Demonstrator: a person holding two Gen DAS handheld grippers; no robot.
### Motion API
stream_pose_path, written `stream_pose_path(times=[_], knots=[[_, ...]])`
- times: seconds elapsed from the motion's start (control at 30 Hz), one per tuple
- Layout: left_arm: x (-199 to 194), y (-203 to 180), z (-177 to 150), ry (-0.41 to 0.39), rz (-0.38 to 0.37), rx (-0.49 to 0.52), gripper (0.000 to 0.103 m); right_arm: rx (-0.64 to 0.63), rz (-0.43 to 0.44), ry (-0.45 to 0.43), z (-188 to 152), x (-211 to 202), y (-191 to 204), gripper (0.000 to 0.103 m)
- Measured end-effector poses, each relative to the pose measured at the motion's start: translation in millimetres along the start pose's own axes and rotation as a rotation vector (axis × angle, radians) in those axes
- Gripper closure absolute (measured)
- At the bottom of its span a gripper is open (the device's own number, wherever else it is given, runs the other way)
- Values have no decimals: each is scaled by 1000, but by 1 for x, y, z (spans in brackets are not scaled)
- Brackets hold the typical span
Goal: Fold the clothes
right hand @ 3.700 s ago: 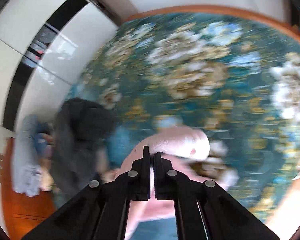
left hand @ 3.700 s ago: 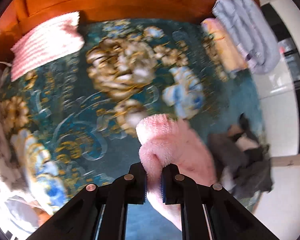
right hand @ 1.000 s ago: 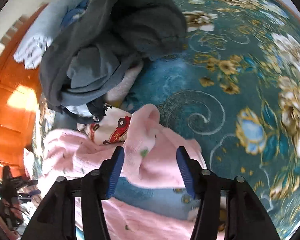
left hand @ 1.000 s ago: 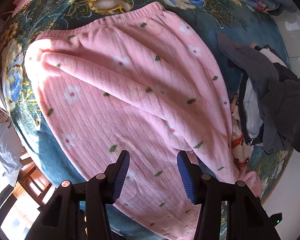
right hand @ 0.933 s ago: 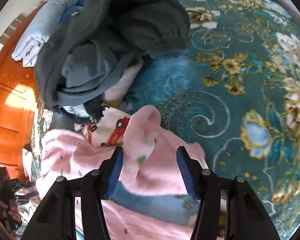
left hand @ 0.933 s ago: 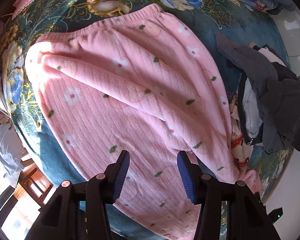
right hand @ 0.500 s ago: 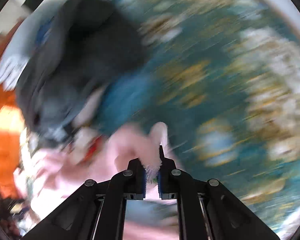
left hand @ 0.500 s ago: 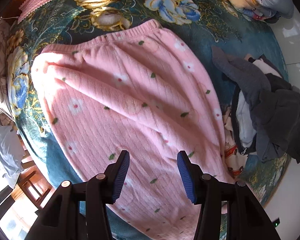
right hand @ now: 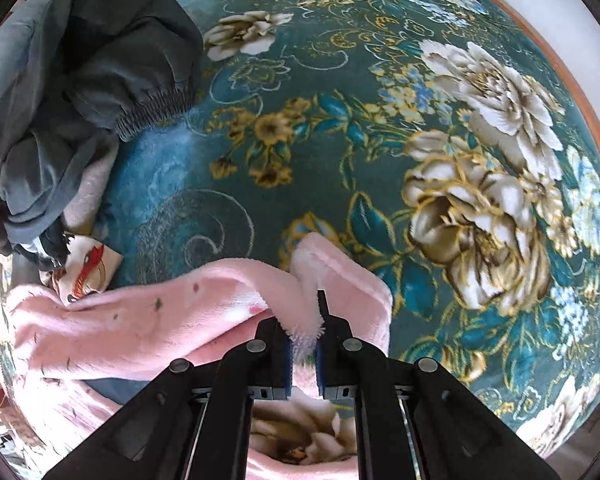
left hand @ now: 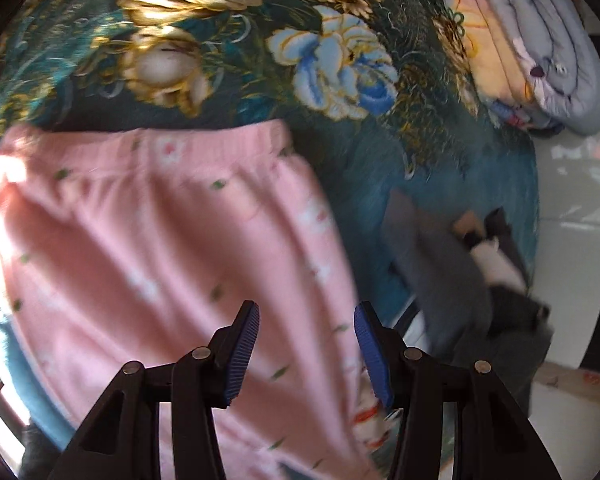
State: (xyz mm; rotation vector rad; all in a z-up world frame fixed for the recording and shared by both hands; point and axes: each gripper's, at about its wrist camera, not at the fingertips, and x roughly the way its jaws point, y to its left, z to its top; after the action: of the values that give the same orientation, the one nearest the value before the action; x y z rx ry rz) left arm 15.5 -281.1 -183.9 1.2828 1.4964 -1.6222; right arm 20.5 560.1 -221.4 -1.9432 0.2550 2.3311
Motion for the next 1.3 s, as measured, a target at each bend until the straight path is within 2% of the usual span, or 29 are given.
stream_pose_path(times=[0.07,0.3,0.37,0.4,0.43,0.47,0.53,0.6,0.7,0.77,0.87,0.97,1.03,1.17,1.2,1.27,1.3], knots=[[30,-9,20,32,0,-27,49,34,-13,7,-3,-3,-4,94],[96,-16,59,82,161,-87,52,73,-88,34,-14,-8,5,94],[106,-19,61,100,236,-56,60,97,-104,44,-17,-8,6,94],[108,-21,61,104,271,-43,70,108,-110,48,-19,-8,7,94],[111,-22,62,107,306,-30,84,121,-114,51,-20,-7,8,94],[112,-22,62,106,336,-26,91,134,-119,55,-21,-8,8,94],[109,-22,63,104,333,-29,97,144,-128,57,-23,-10,11,94],[100,-26,62,97,306,-24,98,150,-140,56,-24,-15,13,94],[65,-49,65,82,154,44,99,177,-136,3,-22,-37,12,95],[46,-69,75,55,94,108,99,169,-129,-53,-11,-53,13,95],[37,-90,94,15,58,130,99,106,-136,-101,13,-57,25,94],[46,-90,108,-13,88,118,99,27,-147,-104,38,-32,51,94],[57,-88,116,-28,137,107,99,-13,-166,-82,52,-8,69,94],[70,-75,130,-33,147,77,99,-46,-183,-51,70,30,88,94],[72,-73,131,-31,144,66,99,-42,-181,-58,72,33,90,92],[74,-67,133,-22,132,45,99,-6,-132,-72,72,32,87,80],[76,-69,133,-20,131,46,99,16,-107,-86,71,25,80,64]])
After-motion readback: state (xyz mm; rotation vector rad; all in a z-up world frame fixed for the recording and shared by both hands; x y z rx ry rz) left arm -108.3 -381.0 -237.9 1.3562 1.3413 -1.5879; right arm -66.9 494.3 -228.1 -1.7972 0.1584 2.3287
